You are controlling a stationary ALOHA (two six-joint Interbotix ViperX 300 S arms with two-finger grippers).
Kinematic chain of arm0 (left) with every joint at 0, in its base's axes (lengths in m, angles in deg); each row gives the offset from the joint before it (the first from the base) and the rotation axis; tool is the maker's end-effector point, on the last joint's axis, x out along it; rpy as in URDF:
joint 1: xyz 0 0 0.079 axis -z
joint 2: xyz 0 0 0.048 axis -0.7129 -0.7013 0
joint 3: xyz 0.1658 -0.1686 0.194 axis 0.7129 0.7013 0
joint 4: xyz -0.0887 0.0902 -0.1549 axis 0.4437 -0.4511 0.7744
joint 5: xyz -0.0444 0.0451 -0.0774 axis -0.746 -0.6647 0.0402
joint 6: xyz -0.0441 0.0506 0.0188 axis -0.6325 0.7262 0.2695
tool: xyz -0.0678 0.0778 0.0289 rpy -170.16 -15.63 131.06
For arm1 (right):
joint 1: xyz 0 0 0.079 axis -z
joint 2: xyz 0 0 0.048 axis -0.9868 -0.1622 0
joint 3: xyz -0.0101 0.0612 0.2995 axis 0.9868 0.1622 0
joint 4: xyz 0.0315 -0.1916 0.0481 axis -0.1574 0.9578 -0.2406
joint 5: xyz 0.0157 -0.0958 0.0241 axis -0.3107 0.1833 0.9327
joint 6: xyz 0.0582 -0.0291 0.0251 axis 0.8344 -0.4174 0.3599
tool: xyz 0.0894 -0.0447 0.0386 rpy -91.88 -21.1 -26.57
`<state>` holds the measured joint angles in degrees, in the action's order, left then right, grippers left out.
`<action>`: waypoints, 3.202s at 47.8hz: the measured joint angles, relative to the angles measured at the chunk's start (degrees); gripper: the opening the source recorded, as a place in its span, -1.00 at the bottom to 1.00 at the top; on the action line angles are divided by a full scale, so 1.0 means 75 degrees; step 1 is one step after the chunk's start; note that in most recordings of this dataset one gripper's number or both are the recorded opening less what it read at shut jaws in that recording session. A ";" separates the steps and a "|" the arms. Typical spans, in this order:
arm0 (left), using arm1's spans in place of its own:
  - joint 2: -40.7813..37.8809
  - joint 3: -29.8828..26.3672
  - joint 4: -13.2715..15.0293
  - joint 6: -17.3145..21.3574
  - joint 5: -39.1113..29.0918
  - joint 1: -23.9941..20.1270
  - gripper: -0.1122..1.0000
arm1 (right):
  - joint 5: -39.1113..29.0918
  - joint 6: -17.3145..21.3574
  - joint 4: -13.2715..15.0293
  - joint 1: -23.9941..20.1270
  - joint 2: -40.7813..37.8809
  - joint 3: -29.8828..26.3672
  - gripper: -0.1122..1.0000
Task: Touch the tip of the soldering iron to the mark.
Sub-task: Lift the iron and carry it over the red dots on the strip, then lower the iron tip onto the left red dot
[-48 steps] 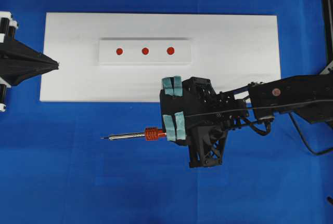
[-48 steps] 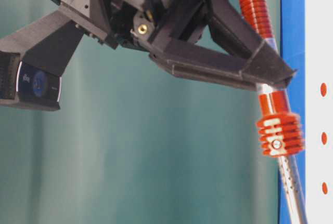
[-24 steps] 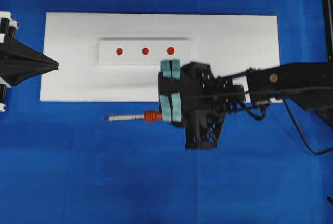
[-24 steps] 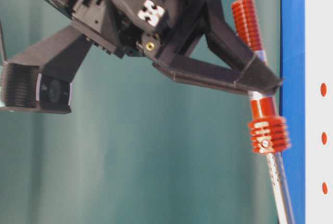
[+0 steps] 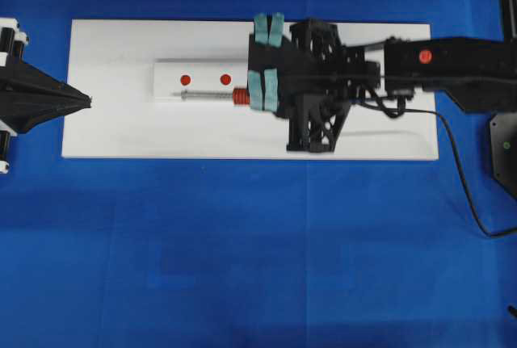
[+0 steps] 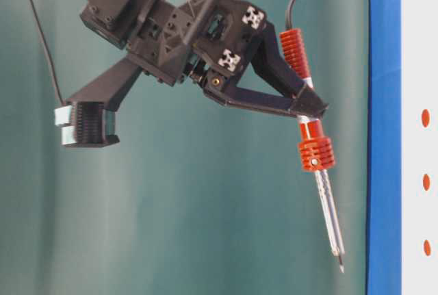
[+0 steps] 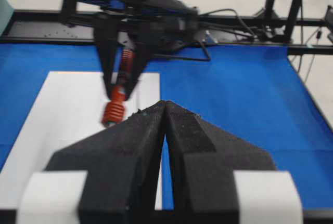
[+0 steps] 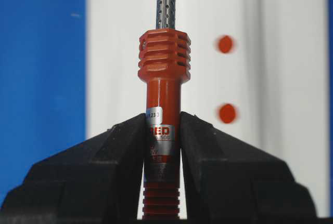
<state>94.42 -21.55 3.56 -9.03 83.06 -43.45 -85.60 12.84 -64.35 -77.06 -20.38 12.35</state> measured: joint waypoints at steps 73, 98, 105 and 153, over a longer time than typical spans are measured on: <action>0.0000 0.0000 0.0012 0.0000 0.0000 0.0000 -0.76 | -0.1324 -0.0926 -0.0047 0.0715 -0.0141 -0.0375 -0.67; 0.0000 0.0000 0.0012 0.0000 0.0000 0.0000 -0.76 | -0.0586 -0.0926 -0.0082 0.0715 -0.1148 -0.0398 -0.67; 0.0000 0.0000 0.0012 0.0000 0.0000 0.0000 -0.76 | -0.0375 -0.0926 -0.0082 0.0715 -0.1477 -0.0410 -0.67; 0.0000 0.0059 0.0012 0.0000 0.0000 0.0000 -0.76 | -0.0328 -0.0914 -0.0082 0.0727 -0.1594 -0.0422 -0.67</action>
<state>94.42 -21.11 3.65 -9.03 83.06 -43.45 -88.06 5.99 -64.96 -71.61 -32.33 9.19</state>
